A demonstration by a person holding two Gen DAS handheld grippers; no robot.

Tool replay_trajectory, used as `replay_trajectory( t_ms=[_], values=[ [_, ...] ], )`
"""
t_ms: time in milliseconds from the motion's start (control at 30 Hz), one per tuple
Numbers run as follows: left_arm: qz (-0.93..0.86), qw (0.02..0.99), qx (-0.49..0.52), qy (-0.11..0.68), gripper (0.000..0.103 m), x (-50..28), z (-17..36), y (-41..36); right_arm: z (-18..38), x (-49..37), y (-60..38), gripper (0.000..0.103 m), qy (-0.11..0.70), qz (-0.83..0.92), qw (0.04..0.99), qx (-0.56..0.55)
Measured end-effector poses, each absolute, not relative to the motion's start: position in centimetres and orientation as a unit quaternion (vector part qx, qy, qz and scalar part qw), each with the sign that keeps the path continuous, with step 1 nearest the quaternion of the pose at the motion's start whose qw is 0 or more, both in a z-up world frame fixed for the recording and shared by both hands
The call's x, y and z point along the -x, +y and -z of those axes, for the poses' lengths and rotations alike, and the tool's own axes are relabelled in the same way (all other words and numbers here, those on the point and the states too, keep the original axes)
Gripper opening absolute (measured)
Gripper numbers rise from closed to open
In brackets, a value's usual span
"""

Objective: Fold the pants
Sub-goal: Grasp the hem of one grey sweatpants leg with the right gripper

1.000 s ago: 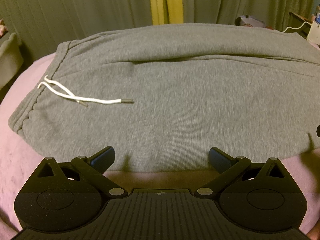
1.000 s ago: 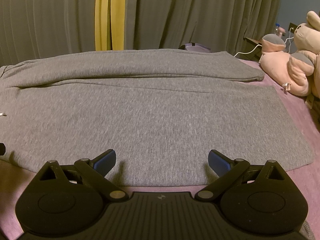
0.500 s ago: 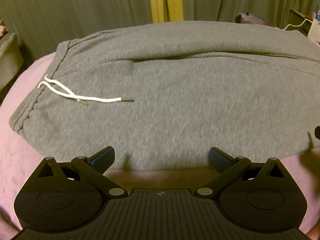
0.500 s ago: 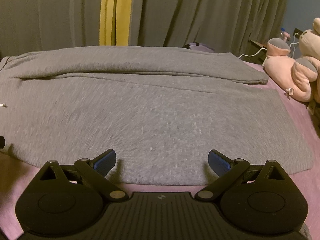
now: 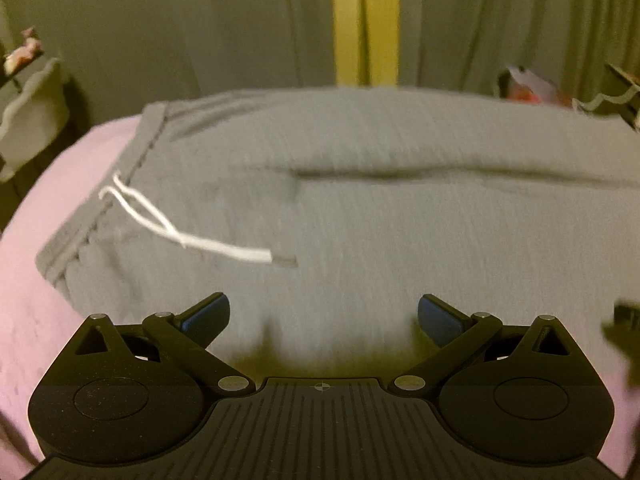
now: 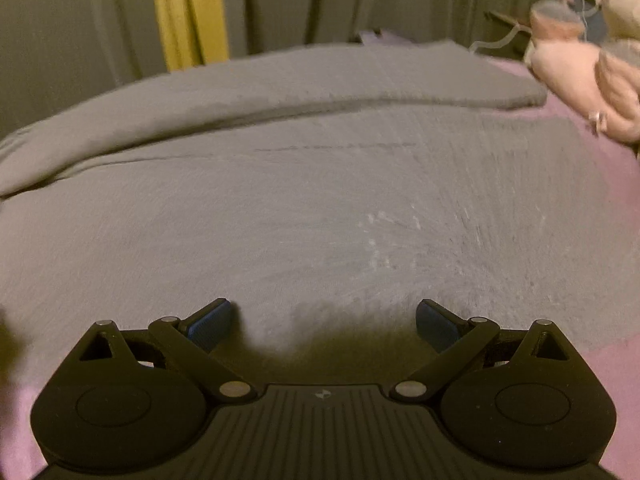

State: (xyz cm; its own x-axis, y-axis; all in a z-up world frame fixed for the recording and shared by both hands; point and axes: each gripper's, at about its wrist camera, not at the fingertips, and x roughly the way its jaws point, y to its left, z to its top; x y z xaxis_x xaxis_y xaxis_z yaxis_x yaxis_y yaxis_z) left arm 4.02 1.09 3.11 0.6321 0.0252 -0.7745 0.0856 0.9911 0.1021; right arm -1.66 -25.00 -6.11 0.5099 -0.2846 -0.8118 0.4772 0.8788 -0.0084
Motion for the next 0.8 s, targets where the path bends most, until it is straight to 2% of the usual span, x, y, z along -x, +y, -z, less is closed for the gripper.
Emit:
replay_trajectory(
  t_ms=[200,400,500,567,667,800],
  values=[
    [-0.028,0.906,-0.038,0.420,0.103,-11.1,-3.6,-0.5,7.2,0.2,-27.1,0.099,0.422,0.236,0.864,-0.141],
    [-0.074,0.906,0.014,0.416,0.103,-15.8,0.0,1.4,7.7,-0.1,-27.6,0.099,0.410,0.227,0.873,-0.130],
    [-0.120,0.910,0.026,0.395,0.103,-16.6,1.2,3.7,6.3,-1.7,-28.0,0.099,0.439,0.224,0.862,-0.121],
    [-0.156,0.916,0.031,0.368,0.103,-16.8,1.6,5.0,4.2,-3.2,-29.3,0.099,0.399,0.228,0.878,-0.133],
    [-0.199,0.922,0.015,0.333,0.103,-17.3,2.7,5.6,1.7,-8.1,-32.5,0.099,0.348,0.260,0.887,-0.158],
    [-0.208,0.924,-0.029,0.320,0.103,-18.2,4.1,5.1,0.8,-17.4,-37.6,0.099,0.331,0.304,0.872,-0.194]
  ],
)
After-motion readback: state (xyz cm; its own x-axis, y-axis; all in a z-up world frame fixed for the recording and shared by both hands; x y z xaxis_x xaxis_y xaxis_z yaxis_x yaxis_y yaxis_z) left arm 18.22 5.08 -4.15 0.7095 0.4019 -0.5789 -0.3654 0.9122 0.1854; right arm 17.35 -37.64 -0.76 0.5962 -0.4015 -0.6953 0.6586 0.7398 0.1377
